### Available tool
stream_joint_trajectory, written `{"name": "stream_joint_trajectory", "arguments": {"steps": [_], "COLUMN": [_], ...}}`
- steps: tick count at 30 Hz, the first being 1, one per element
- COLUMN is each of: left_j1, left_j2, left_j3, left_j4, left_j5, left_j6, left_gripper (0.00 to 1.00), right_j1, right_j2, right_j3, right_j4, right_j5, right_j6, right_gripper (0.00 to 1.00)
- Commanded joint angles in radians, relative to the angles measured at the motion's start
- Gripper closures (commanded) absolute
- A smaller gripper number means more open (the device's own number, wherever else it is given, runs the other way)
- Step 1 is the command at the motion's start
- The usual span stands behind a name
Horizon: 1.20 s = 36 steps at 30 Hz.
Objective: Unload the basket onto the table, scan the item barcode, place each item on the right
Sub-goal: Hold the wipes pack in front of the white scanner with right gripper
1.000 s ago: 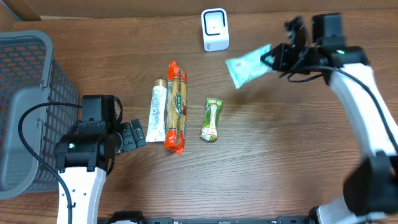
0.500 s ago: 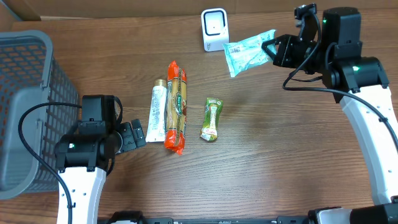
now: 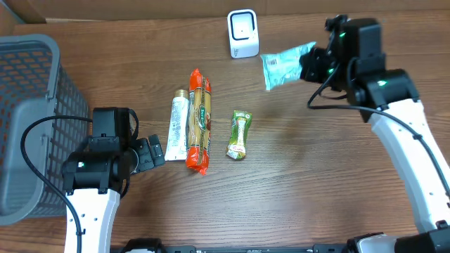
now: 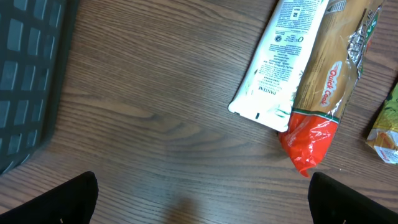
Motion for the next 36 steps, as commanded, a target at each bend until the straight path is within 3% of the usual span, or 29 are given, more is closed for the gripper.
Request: {"name": "stream_joint_trajectory", "arguments": {"steps": [1, 6, 10, 15, 22, 26, 29, 33, 36], "left_j1": [0.001, 0.001, 0.001, 0.001, 0.000, 0.000, 0.000, 0.000, 0.000], "left_j2": [0.003, 0.003, 0.003, 0.003, 0.003, 0.003, 0.003, 0.003, 0.003], "left_j3": [-0.006, -0.006, -0.006, -0.006, -0.006, -0.006, -0.006, -0.006, -0.006], "left_j4": [0.003, 0.003, 0.003, 0.003, 0.003, 0.003, 0.003, 0.003, 0.003], "left_j5": [-0.013, -0.013, -0.013, -0.013, -0.013, -0.013, -0.013, -0.013, -0.013], "left_j6": [-0.010, -0.010, -0.010, -0.010, -0.010, -0.010, -0.010, -0.010, -0.010], "left_gripper": [0.00, 0.00, 0.00, 0.00, 0.01, 0.00, 0.00, 0.00, 0.00], "right_j1": [0.034, 0.035, 0.034, 0.034, 0.054, 0.139, 0.210, 0.270, 0.301], "right_j2": [0.005, 0.073, 0.089, 0.089, 0.089, 0.121, 0.209, 0.334, 0.404], "right_j3": [-0.052, -0.063, -0.063, -0.062, 0.002, 0.043, 0.043, 0.043, 0.043], "right_j4": [0.012, 0.007, -0.012, 0.005, 0.178, 0.406, 0.646, 0.916, 1.038], "right_j5": [0.154, 0.138, -0.024, -0.064, 0.279, 0.653, 0.842, 0.920, 0.919], "right_j6": [0.010, -0.002, -0.058, -0.087, -0.138, -0.344, -0.603, -0.930, -1.061], "right_gripper": [0.96, 0.96, 0.96, 0.96, 0.96, 0.96, 0.96, 0.96, 0.96]}}
